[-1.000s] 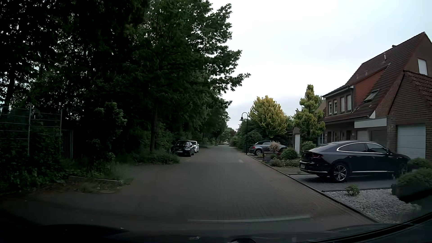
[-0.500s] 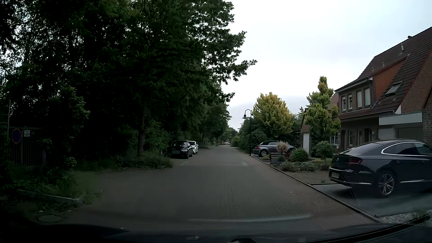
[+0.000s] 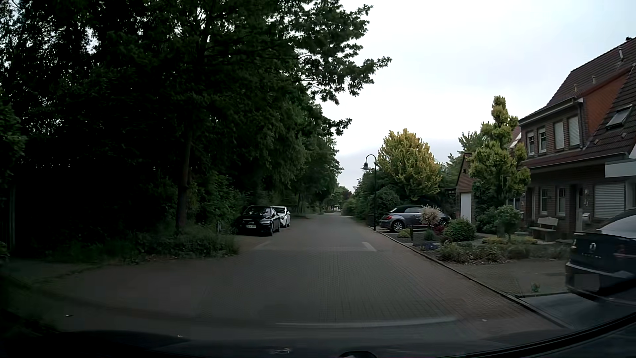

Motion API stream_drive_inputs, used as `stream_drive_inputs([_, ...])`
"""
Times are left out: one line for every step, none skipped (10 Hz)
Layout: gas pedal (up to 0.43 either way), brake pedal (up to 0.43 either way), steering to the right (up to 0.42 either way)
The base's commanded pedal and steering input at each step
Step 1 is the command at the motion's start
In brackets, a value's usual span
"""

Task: Follow the waypoints while adhering to traffic rules and regulations

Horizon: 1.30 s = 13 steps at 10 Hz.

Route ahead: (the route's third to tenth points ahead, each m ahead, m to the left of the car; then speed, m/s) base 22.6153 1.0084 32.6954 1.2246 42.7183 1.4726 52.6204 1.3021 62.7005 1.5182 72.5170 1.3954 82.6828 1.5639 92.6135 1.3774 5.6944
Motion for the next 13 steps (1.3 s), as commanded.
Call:
stream_drive_inputs([0.11, 0.0, -0.005])
stream_drive_inputs([0.11, 0.0, 0.0])
stream_drive_inputs([0.11, 0.0, 0.006])
stream_drive_inputs([0.11, 0.0, 0.007])
stream_drive_inputs([0.11, 0.0, 0.003])
stream_drive_inputs([0.11, 0.0, 0.003])
stream_drive_inputs([0.11, 0.0, 0.004])
stream_drive_inputs([0.098, 0.0, 0.004])
stream_drive_inputs([0.098, 0.0, 0.005])
stream_drive_inputs([0.098, 0.0, 0.005])
stream_drive_inputs([0.098, 0.0, 0.005])
stream_drive_inputs([0.098, 0.0, 0.004])
stream_drive_inputs([0.098, 0.0, 0.006])
